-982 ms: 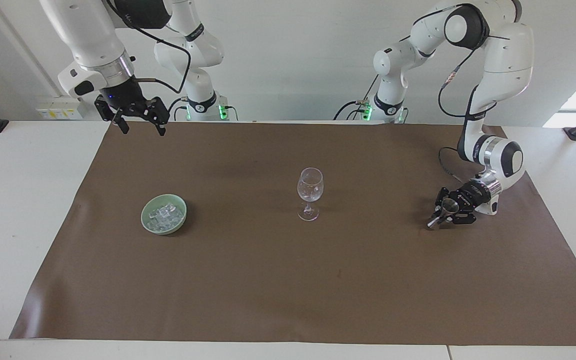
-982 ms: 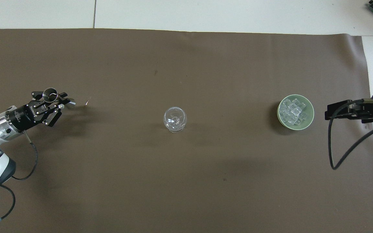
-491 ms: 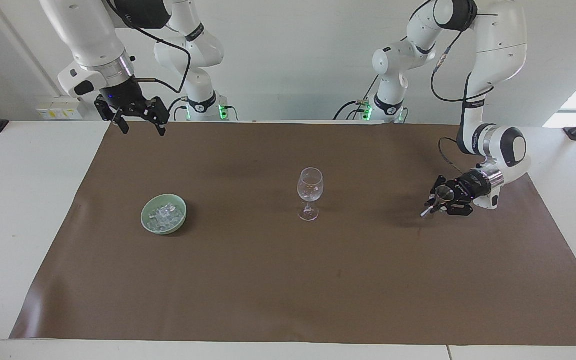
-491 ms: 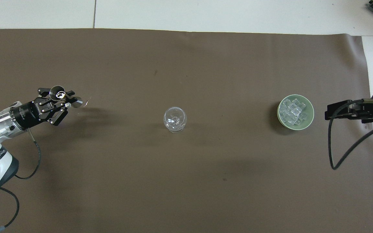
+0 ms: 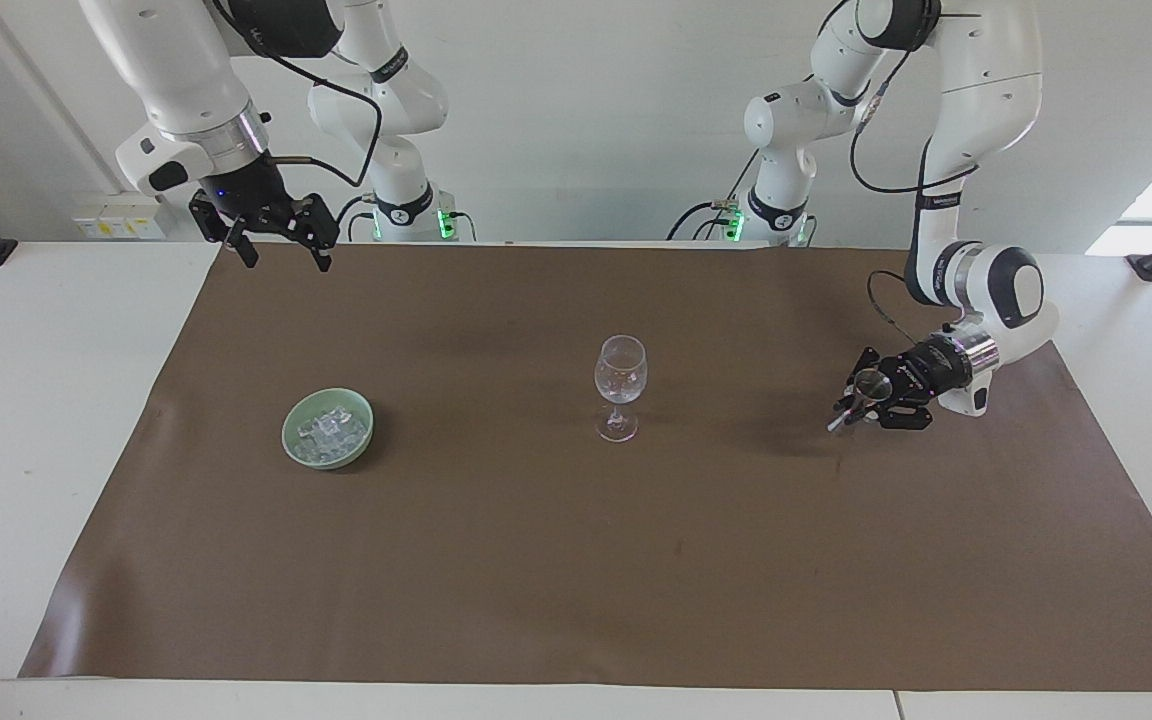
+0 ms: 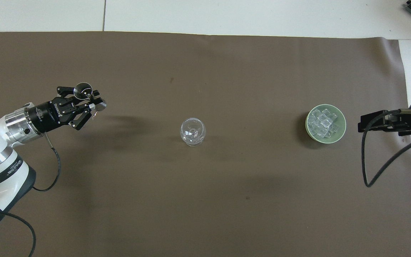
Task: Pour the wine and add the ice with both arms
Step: 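Lift the silver cup with the left gripper toward the wine glass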
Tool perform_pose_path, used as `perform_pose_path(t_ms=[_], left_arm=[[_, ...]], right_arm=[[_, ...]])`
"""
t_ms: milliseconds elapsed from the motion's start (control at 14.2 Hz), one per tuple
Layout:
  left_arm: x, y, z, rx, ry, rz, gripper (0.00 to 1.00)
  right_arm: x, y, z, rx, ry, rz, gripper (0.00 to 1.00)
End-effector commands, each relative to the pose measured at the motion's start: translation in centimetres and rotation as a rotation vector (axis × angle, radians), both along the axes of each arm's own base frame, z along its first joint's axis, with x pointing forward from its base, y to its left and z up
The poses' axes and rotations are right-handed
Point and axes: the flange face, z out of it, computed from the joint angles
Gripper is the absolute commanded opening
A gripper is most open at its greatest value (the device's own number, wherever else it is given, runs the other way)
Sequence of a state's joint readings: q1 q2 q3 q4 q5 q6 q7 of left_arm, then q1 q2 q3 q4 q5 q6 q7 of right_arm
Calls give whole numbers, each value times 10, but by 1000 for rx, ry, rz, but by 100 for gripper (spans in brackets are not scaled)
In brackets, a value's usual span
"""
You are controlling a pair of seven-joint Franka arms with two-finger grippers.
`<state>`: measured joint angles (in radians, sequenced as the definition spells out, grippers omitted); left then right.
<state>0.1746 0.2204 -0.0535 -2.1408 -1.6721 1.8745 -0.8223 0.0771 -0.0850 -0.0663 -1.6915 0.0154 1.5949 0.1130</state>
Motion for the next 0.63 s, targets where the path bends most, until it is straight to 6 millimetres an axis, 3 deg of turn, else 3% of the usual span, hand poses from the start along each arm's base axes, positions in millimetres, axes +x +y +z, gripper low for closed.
perform_pose_path(t_ms=[0, 281, 561], left_arm=[[-7, -19, 26, 23, 35, 56, 0], [-12, -47, 54, 41, 19, 70, 0], [-22, -87, 80, 101, -21, 56, 0]], right_arm=[[-4, -1, 1, 8, -9, 24, 100], [-4, -1, 1, 8, -9, 24, 100], [-4, -1, 1, 8, -9, 24, 100]])
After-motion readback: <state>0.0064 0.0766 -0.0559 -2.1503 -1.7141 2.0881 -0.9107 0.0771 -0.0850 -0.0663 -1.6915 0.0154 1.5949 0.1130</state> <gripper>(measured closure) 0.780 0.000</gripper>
